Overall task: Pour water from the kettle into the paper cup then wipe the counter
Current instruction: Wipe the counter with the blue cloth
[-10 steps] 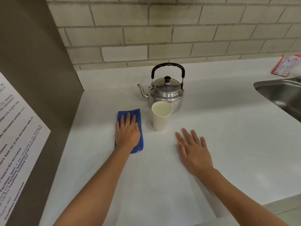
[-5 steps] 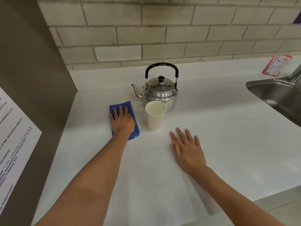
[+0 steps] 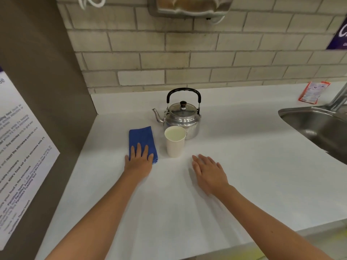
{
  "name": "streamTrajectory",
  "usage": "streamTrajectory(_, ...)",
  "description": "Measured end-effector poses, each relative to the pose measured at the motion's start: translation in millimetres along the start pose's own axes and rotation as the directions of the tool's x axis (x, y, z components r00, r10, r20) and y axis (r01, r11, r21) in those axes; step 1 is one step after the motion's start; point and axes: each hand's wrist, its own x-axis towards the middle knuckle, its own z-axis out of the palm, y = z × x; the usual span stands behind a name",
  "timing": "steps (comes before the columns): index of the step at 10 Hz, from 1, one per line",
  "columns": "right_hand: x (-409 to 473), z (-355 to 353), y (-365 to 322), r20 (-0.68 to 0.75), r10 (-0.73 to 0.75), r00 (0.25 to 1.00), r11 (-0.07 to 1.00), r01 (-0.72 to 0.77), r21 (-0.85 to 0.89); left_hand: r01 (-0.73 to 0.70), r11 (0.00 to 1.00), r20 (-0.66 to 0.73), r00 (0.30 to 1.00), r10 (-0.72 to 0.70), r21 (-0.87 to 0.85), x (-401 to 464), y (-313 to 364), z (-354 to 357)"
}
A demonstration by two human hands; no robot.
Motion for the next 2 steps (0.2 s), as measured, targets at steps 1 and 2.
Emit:
streamTrajectory(1, 8, -24, 1, -0.059, -0.002, 0.998, 0.998, 0.005, 0.059, 0.074, 0.995, 0.067, 0.995, -0.07, -0.064, -9, 9, -11)
streamTrajectory(2, 24, -59, -6, -0.196, -0.063, 0.979, 0.996, 0.074, 0.051, 0.063, 0.975, -0.113, 0.99, -0.089, -0.212, -18, 27, -37)
